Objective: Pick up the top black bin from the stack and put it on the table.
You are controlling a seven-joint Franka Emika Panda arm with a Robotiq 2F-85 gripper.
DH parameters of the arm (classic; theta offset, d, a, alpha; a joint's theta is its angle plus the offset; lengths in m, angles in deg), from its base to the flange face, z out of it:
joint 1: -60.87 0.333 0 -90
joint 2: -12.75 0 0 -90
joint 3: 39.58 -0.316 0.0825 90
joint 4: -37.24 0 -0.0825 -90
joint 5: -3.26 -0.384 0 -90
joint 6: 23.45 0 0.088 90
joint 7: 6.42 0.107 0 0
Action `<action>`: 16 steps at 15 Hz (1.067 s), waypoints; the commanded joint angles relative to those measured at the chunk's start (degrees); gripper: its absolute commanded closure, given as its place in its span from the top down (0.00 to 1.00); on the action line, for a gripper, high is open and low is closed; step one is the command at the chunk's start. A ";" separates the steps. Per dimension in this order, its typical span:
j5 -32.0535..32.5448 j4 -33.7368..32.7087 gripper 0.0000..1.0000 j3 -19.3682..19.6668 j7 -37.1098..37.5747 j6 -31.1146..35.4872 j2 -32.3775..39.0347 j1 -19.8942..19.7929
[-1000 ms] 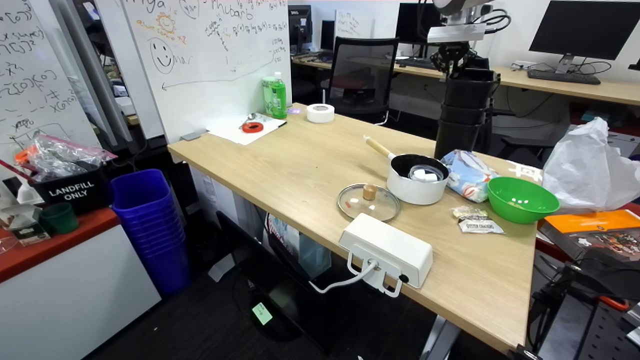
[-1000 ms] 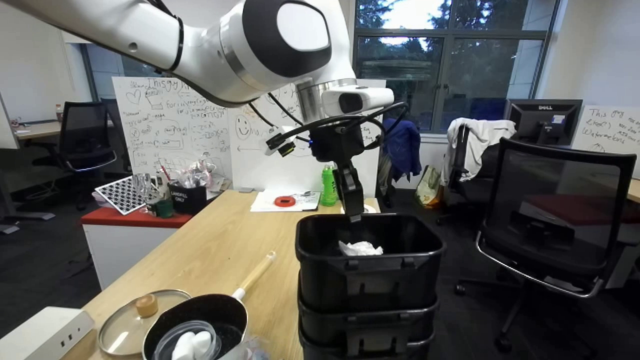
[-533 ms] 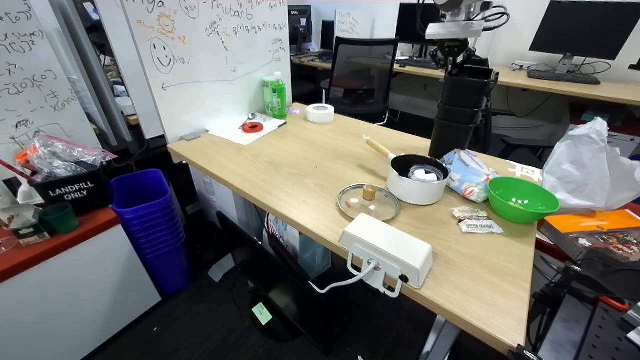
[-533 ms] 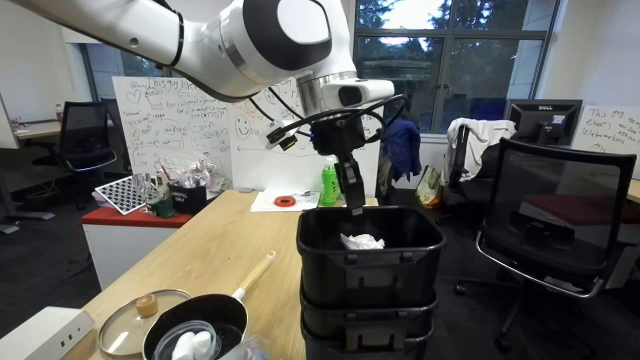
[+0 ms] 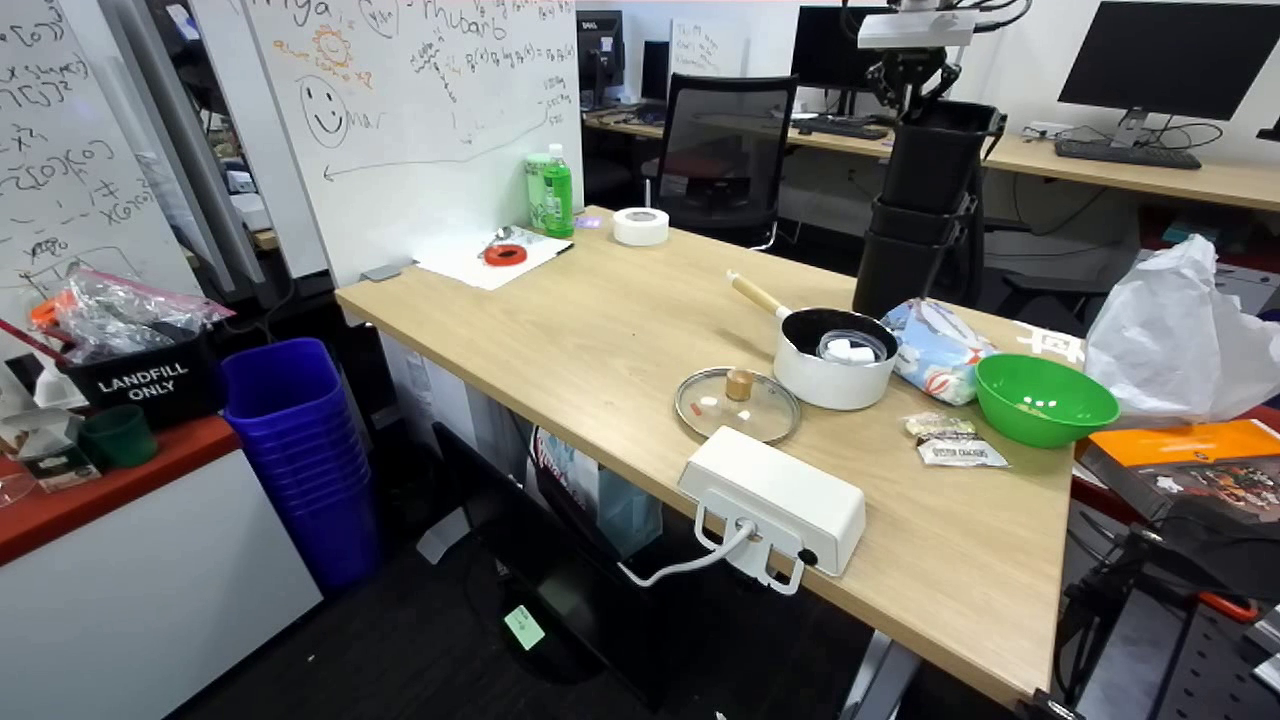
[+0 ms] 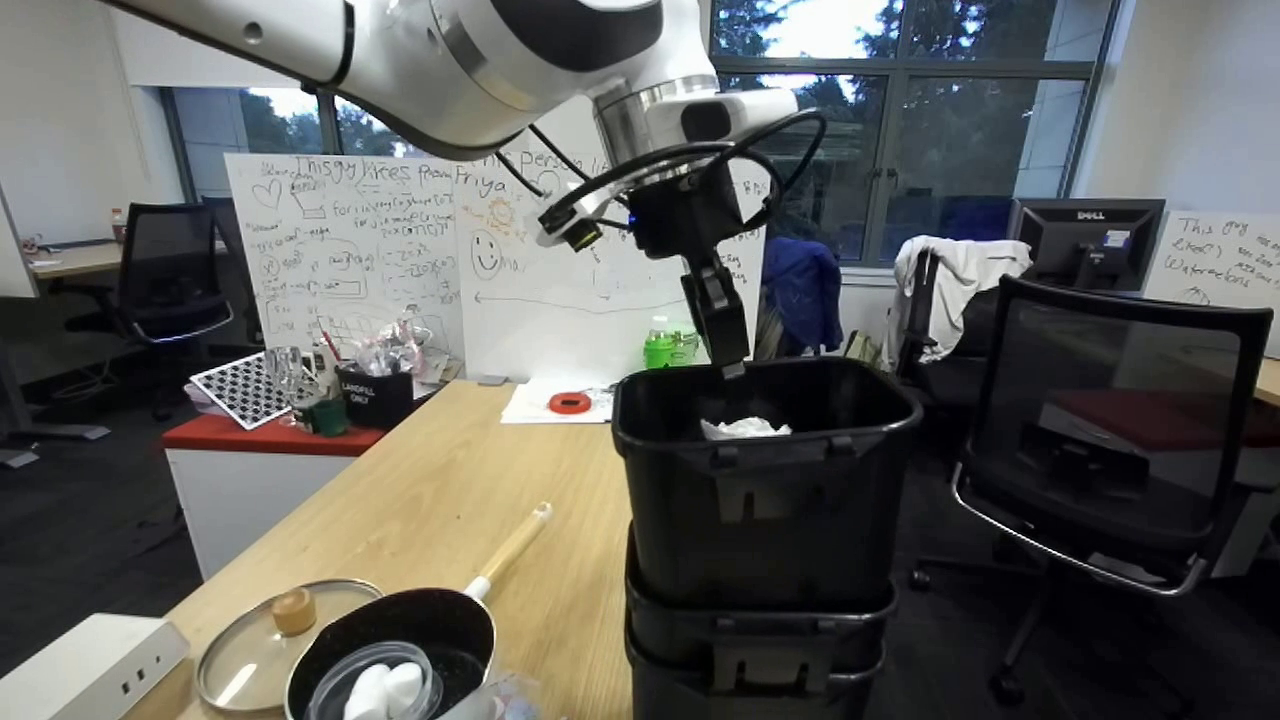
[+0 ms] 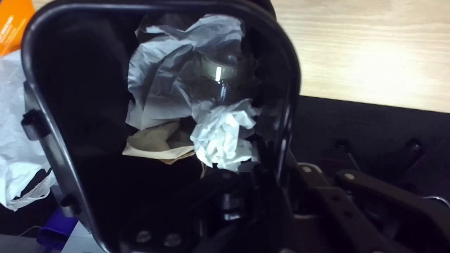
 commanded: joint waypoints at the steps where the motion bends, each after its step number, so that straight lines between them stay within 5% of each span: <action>1: 2.48 -0.92 0.02 1.69 2.43 -1.10 -0.51 1.27; 16: 1.45 3.06 0.02 -0.73 3.36 0.85 -9.52 4.29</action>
